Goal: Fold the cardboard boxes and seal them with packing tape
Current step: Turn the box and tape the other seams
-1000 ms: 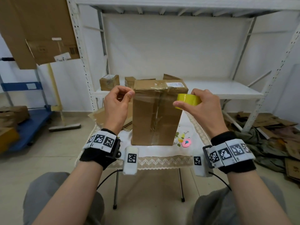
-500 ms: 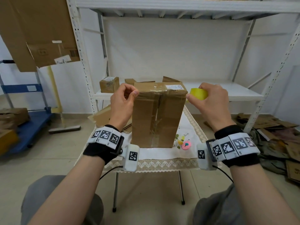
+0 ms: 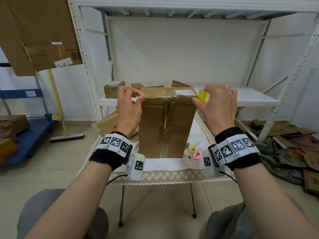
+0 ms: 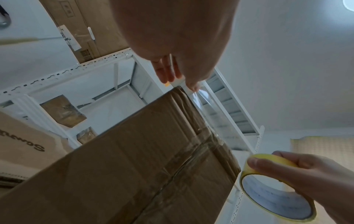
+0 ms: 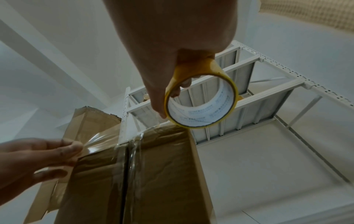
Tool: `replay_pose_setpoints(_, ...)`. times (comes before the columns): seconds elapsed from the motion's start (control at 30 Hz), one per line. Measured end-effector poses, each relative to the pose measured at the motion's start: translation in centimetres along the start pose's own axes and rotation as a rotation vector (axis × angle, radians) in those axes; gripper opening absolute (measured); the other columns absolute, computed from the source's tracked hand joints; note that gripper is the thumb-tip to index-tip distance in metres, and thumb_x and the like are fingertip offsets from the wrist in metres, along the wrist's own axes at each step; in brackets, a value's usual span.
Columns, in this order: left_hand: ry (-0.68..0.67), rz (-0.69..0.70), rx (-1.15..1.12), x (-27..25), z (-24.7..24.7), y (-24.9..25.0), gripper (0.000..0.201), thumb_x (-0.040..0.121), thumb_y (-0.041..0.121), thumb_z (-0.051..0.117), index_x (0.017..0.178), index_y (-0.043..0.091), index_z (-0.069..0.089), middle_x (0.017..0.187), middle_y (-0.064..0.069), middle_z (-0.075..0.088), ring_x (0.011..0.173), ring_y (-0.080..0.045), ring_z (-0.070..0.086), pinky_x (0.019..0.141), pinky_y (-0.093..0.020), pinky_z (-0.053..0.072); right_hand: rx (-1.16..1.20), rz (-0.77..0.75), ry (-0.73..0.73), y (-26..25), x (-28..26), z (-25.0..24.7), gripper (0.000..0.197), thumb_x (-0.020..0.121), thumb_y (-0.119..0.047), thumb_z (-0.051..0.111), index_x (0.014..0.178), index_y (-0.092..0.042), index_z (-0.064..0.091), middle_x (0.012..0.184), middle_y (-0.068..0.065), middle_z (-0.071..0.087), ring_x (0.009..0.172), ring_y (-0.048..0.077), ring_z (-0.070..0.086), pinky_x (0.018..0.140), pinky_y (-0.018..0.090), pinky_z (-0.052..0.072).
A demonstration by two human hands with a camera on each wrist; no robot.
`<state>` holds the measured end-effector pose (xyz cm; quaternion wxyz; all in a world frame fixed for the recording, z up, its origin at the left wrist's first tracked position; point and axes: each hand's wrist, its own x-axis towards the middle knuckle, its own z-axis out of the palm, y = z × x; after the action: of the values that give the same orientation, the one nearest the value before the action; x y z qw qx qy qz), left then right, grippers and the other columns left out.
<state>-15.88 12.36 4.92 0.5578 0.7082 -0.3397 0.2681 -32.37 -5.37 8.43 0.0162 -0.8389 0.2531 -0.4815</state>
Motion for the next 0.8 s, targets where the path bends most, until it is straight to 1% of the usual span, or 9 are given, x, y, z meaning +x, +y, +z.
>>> replay_pose_setpoints(0.1,-0.016,0.035,-0.005,0.3,0.2,-0.4,0.002,0.096,0.014,0.060,0.096,0.014,0.058,0.115,0.002,0.053,0.108,-0.009,0.053,0.097,-0.035,0.049,-0.010,0.014,-0.018,-0.3,-0.1,-0.1,0.036,0.092,-0.046,0.068,0.110,-0.015,0.071,0.103,0.006,0.070,0.101,0.024,0.048,0.088,0.038,0.033)
replay_pose_setpoints(0.2,-0.052,0.028,-0.031,0.3,0.4,-0.8,0.003,0.099,0.016,0.058,0.099,0.014,0.055,0.120,0.003,0.060,0.114,-0.008,0.055,0.102,-0.038,0.049,-0.022,0.034,-0.046,-0.6,-0.1,-0.3,0.039,0.093,-0.045,0.067,0.116,-0.014,0.070,0.106,0.008,0.069,0.106,0.025,0.048,0.091,0.038,0.034)
replay_pose_setpoints(0.27,-0.071,0.010,-0.038,0.2,0.5,-1.0,0.005,0.100,0.018,0.056,0.100,0.014,0.054,0.122,0.002,0.062,0.114,-0.007,0.056,0.100,-0.035,0.050,-0.016,0.043,-0.057,-0.8,0.0,-0.4,0.039,0.093,-0.044,0.067,0.118,-0.014,0.070,0.107,0.009,0.068,0.106,0.026,0.047,0.091,0.038,0.034)
replay_pose_setpoints(0.37,-0.081,-0.008,-0.043,0.2,0.5,-1.0,0.007,0.101,0.019,0.056,0.102,0.013,0.054,0.122,0.001,0.064,0.112,-0.005,0.057,0.093,-0.029,0.051,-0.033,0.035,-0.064,-0.8,0.2,-0.4,0.039,0.094,-0.044,0.066,0.118,-0.014,0.070,0.106,0.009,0.068,0.106,0.025,0.048,0.091,0.037,0.034)
replay_pose_setpoints(0.47,-0.068,0.005,-0.042,0.5,0.6,-0.9,0.006,0.099,0.017,0.059,0.100,0.013,0.054,0.114,0.003,0.065,0.110,-0.005,0.060,0.095,-0.028,0.052,-0.038,0.049,-0.078,-0.8,0.3,-0.2,0.037,0.094,-0.042,0.066,0.117,-0.014,0.070,0.105,0.009,0.067,0.106,0.026,0.048,0.091,0.038,0.034)
replay_pose_setpoints(0.57,-0.063,0.020,-0.028,0.7,0.6,-0.8,0.008,0.097,0.013,0.061,0.097,0.011,0.053,0.107,0.001,0.067,0.107,-0.008,0.062,0.096,-0.027,0.051,-0.052,0.043,-0.073,-0.7,0.5,0.2,0.031,0.093,-0.042,0.066,0.108,-0.014,0.072,0.098,0.008,0.067,0.103,0.026,0.049,0.089,0.038,0.033)
replay_pose_setpoints(0.63,-0.072,0.029,-0.030,0.9,0.5,-0.8,0.009,0.096,0.012,0.062,0.098,0.011,0.053,0.104,0.000,0.066,0.105,-0.010,0.063,0.098,-0.028,0.052,-0.064,0.038,-0.071,-0.7,0.7,0.5,0.031,0.092,-0.043,0.066,0.104,-0.015,0.073,0.095,0.007,0.067,0.102,0.026,0.049,0.088,0.038,0.032)
replay_pose_setpoints(0.7,-0.086,0.042,-0.041,1.1,0.5,-1.2,0.011,0.094,0.013,0.062,0.100,0.013,0.053,0.103,0.000,0.063,0.102,-0.011,0.062,0.097,-0.032,0.053,-0.071,0.037,-0.071,-0.6,0.8,0.7,0.035,0.091,-0.047,0.067,0.107,-0.017,0.073,0.099,0.007,0.067,0.104,0.026,0.048,0.089,0.039,0.031)
replay_pose_setpoints(0.8,-0.101,0.039,-0.051,1.5,0.5,-1.8,0.017,0.091,0.019,0.063,0.107,0.019,0.057,0.108,0.005,0.059,0.100,-0.005,0.058,0.094,-0.039,0.054,-0.058,0.070,-0.081,-0.2,0.8,1.2,0.046,0.087,-0.055,0.068,0.114,-0.019,0.072,0.108,0.006,0.061,0.110,0.027,0.045,0.094,0.042,0.032)
